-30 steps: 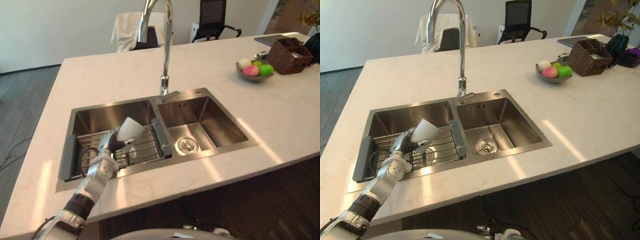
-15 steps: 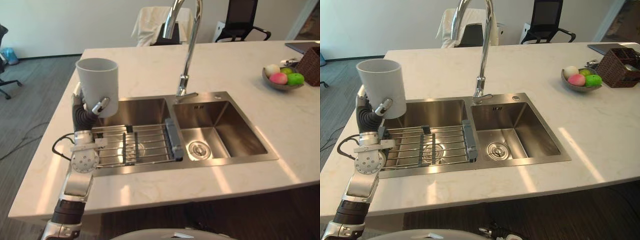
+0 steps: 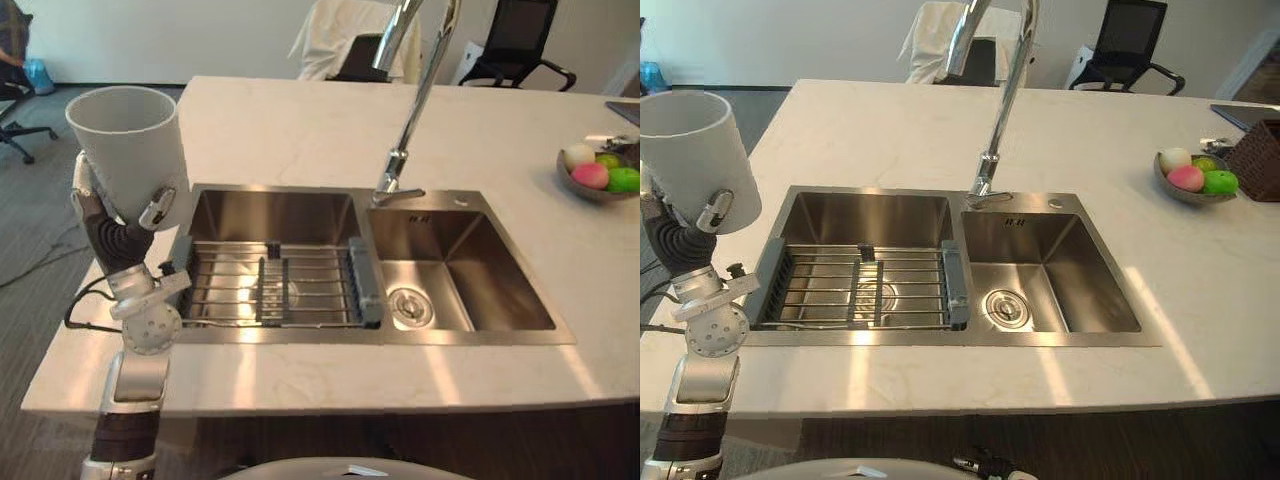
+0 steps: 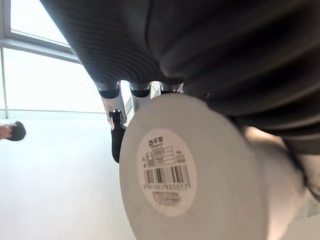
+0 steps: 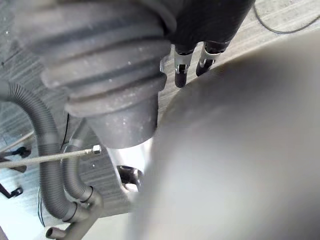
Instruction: Walk over to the sink, pick up the cup, carry it to the dishwasher, place the cup inside the dishwasher, then close the dishwasher door
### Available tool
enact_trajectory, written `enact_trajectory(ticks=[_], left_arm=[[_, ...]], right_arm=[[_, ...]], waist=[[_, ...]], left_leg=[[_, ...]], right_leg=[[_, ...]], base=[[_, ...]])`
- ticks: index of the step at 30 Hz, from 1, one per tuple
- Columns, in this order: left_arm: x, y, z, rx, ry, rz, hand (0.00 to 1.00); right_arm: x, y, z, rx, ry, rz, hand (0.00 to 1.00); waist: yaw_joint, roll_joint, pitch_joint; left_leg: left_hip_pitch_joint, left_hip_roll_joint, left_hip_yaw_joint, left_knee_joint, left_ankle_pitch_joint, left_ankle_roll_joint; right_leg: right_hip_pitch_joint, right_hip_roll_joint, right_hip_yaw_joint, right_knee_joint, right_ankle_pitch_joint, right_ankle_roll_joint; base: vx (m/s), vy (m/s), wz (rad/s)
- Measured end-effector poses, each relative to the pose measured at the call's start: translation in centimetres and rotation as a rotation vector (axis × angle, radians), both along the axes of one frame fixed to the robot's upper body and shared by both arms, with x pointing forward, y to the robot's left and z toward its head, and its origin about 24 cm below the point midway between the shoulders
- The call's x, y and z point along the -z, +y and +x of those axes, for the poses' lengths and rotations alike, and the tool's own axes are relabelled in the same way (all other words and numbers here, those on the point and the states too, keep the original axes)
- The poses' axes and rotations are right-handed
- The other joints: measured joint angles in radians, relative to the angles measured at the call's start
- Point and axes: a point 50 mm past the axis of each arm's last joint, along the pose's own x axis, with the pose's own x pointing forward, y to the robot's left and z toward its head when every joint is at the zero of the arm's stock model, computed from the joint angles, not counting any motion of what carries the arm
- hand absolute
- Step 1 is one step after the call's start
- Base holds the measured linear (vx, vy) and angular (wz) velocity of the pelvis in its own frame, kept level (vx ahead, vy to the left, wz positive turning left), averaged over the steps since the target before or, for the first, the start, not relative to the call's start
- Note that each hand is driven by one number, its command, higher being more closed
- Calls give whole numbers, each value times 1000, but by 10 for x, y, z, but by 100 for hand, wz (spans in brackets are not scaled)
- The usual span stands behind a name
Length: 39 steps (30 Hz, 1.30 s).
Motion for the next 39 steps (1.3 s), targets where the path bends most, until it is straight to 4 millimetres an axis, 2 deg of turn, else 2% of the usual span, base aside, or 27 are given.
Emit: enact_trajectory(ticks=[3,5,10,12,14,15,16,17,18,19,20,21,22,23,24,25,26,27,28,29,30,31,32,33,36,38,39], left_arm=[[4,-2,1,13,-1,-54,100],[10,-1,1,8,7,-110,100],[23,-3,-14,0,23,-286,100],[20,-3,-20,8,13,-316,100],[15,-3,-25,36,-12,-341,100],[15,-3,-26,54,-8,-343,100],[16,-5,-25,87,-4,-349,100],[15,-9,-24,128,1,-349,100],[14,-16,-24,171,-2,-344,100],[12,-22,-24,208,-13,-334,100],[12,-25,-23,223,-11,-340,100],[11,-29,-23,242,-9,-342,100],[12,-30,-22,250,-3,-343,100],[14,-30,-21,248,7,-344,100],[13,-29,-20,244,10,-340,100],[14,-30,-19,250,14,-342,100],[15,-29,-19,256,28,-346,100],[16,-31,-20,274,39,-338,100],[20,-39,-14,318,67,-325,100],[25,-42,-9,336,95,-313,100],[26,-43,-5,353,112,-281,100],[20,-40,-6,363,84,-224,100],[16,-41,-4,369,65,-215,100],[22,-40,-3,354,85,-246,100],[23,-52,-3,383,73,-308,100],[22,-69,-3,461,83,-308,100],[21,-73,-2,478,88,-307,100]], right_arm=[[0,-2,-7,11,-2,-8,0],[1,-2,-12,10,2,-12,0],[2,-7,-18,-53,23,-46,0],[3,-9,-19,-78,47,-57,0],[3,-14,-24,-77,63,-75,0],[5,-12,-35,-35,71,-66,0],[6,-9,-43,31,66,-57,0],[5,-13,-50,88,75,-75,0],[4,-23,-61,119,96,-99,0],[3,-28,-67,122,127,-110,0],[4,-28,-67,120,136,-108,0],[3,-30,-58,110,139,-108,0],[2,-35,-48,99,136,-117,0],[3,-35,-48,87,156,-119,0],[3,-34,-43,64,161,-126,0],[-1,-50,-40,65,143,-175,0],[-3,-54,-41,76,135,-181,0],[-5,-57,-39,106,108,-182,0],[-3,-50,-37,175,85,-149,0],[-2,-44,-36,205,81,-127,0],[2,-24,-28,227,66,-69,0],[4,-12,-23,242,52,-33,0],[2,-15,-18,246,20,-36,0],[2,-9,-19,197,17,-15,0],[0,-11,-13,132,-13,-15,0],[-3,-11,-7,73,-42,-5,0],[-3,-11,-7,63,-42,-5,0]], waist=[[-31,3,-1],[-28,7,-2],[13,29,-16],[55,34,-13],[94,42,-1],[100,25,-4],[81,7,7],[74,29,2],[77,58,-9],[71,66,-14],[75,74,-12],[79,86,-10],[76,90,2],[70,80,6],[93,60,23],[106,83,44],[102,79,51],[88,84,58],[63,112,68],[53,93,77],[38,25,94],[47,-1,107],[32,21,111],[52,11,104],[57,48,92],[39,60,82],[37,58,80]], left_leg=[[2,-8,-25,0,1,1],[2,-13,-58,0,4,2],[-74,-42,-194,1,55,-6],[-136,-69,-269,4,116,-16],[-168,-75,-132,0,38,71],[-168,-73,-3,10,-15,111],[-211,-40,237,157,-76,182],[-226,5,387,252,-99,209],[-221,33,472,288,-102,213],[-223,-6,433,269,-89,169],[-220,-33,403,239,-85,175],[-212,-87,353,186,-74,176],[-200,-122,332,149,-100,167],[-199,-129,360,160,-162,110],[-246,-70,373,412,-260,223],[-235,-45,266,481,-285,183],[-216,-78,215,457,-281,174],[-191,-114,153,410,-246,219],[-150,-139,38,331,-202,157],[-128,-147,-23,308,-200,-4],[-163,-161,-66,480,-296,-4],[-187,-118,-164,592,-354,147],[-149,-72,-239,497,-276,57],[-124,-101,-278,476,-270,58],[-102,-99,-407,456,-284,77],[-98,-81,-497,464,-311,57],[-96,-79,-512,475,-327,50]], right_leg=[[26,-4,-35,-19,2,1],[49,-7,-87,-28,-3,4],[47,-20,-268,18,-41,9],[34,-25,-387,56,-58,-2],[87,-26,-568,61,-67,3],[114,-44,-651,58,-67,3],[145,-79,-763,83,-74,13],[159,-83,-834,110,-79,20],[173,-80,-888,137,-94,37],[195,-97,-938,163,-120,69],[199,-105,-949,173,-119,67],[205,-122,-960,189,-124,55],[211,-133,-974,219,-125,28],[212,-149,-993,233,-118,4],[203,-247,-983,384,-140,13],[190,-312,-957,588,-133,-3],[173,-354,-907,677,-116,-79],[80,-336,-704,802,-159,-146],[-15,-176,-459,821,-203,-103],[-44,-111,-352,802,-218,-101],[-89,-106,-266,792,-218,-58],[-141,-171,-186,765,-230,28],[-157,-177,-146,732,-255,49],[-193,-179,-35,677,-269,39],[-295,-65,119,582,-271,41],[-370,29,252,452,-197,33],[-377,33,257,411,-174,31]], base=[[15,-27,26],[18,-53,57],[-14,-69,93],[-90,-57,192],[-121,40,224],[-76,123,278],[-11,137,290],[15,172,284],[37,185,231],[45,212,178],[27,266,169],[-11,295,143],[-16,292,148],[55,293,133],[161,210,112],[193,222,113],[171,232,135],[99,284,209],[93,225,241],[120,93,269],[190,-68,230],[208,-72,240],[230,-48,202],[174,9,173],[198,-134,126],[161,-238,124],[233,-338,97]])
